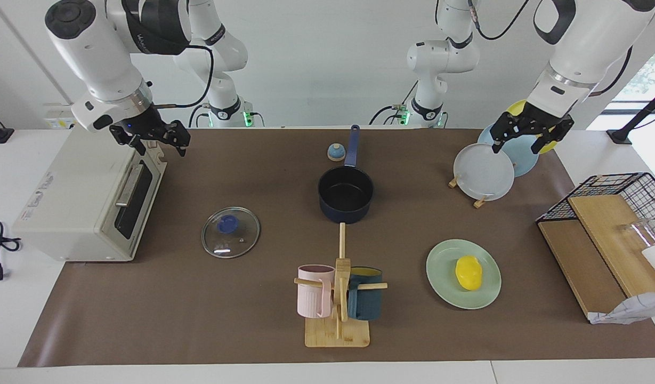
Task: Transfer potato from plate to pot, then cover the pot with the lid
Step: 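Reach the left gripper toward the yellow potato on the green plate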
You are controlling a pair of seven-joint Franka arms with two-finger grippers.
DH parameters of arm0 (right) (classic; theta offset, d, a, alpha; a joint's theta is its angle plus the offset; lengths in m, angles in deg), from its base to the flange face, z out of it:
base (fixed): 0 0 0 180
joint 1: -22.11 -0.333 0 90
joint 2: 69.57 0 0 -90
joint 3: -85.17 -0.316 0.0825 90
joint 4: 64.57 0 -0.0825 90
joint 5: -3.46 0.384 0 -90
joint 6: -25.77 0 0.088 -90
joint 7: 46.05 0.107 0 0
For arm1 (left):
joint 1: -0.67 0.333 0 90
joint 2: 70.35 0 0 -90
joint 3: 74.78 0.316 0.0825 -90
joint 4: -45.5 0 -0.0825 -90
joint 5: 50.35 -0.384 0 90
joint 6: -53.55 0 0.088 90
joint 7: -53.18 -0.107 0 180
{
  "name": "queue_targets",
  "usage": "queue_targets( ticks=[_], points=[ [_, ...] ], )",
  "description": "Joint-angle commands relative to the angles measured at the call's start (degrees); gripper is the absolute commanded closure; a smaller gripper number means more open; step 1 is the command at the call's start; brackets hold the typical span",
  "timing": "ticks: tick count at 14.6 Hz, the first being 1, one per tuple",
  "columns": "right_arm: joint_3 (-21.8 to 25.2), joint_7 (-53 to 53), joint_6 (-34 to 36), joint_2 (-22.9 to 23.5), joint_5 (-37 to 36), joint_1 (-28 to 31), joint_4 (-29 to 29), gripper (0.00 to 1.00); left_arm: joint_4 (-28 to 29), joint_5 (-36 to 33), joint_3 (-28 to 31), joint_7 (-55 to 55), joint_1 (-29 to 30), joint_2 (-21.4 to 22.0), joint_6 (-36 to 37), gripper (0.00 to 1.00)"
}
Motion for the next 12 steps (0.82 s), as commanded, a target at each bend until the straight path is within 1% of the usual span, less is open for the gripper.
queue_targets(
  ticks=[1, 3, 5, 8, 10, 12],
  points=[
    [-0.4, -0.5, -1.0, -0.9, 0.6, 0.9, 0.8, 0.0, -2.9, 0.9, -0.1, -1.1, 0.9, -7.3, -3.4, 0.0],
    [-0.4, -0.5, -1.0, -0.9, 0.6, 0.9, 0.8, 0.0, -7.4, 0.8, -0.1, -1.1, 1.0, -12.9, -4.9, 0.0],
    [-0.4, -0.5, -1.0, -0.9, 0.6, 0.9, 0.8, 0.0, -10.1, 1.0, -0.1, -1.1, 0.5, -17.6, -8.0, 0.0],
    [-0.4, -0.5, -1.0, -0.9, 0.6, 0.9, 0.8, 0.0, -9.7, 0.7, -0.3, -1.6, 0.4, -23.0, -16.2, 0.0],
    [-0.4, -0.5, -1.0, -0.9, 0.6, 0.9, 0.7, 0.0, -9.8, 0.7, -0.3, -4.8, 0.1, -25.7, -19.4, 0.0],
    [-0.4, -0.5, -1.0, -0.9, 0.6, 0.9, 0.8, 0.0, -9.7, 0.5, -0.3, -5.7, -1.0, -28.6, -23.2, 0.0]
  ],
)
